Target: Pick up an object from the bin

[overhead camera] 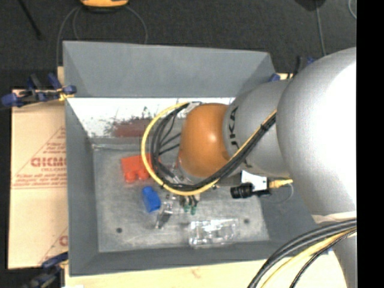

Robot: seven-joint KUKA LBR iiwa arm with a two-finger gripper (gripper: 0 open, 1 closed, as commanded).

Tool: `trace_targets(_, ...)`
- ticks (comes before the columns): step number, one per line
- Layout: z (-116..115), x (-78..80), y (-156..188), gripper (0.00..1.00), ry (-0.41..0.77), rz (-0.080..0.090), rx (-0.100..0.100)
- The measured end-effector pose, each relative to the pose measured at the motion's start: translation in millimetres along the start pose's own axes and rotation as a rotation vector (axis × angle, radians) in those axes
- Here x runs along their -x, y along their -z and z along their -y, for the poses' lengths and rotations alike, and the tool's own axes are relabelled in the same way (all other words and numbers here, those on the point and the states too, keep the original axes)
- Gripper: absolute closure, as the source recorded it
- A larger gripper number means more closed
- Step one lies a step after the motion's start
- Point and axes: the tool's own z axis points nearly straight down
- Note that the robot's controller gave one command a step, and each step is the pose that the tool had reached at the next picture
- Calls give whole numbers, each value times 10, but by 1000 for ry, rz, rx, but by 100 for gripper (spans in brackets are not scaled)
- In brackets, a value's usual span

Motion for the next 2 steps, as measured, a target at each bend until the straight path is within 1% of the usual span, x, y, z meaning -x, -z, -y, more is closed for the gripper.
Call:
trace_targets(1, -477, 72, -182, 0, 126, 11, -2)
trace_targets(2, -313, 394, -188, 0, 95, 10, 4)
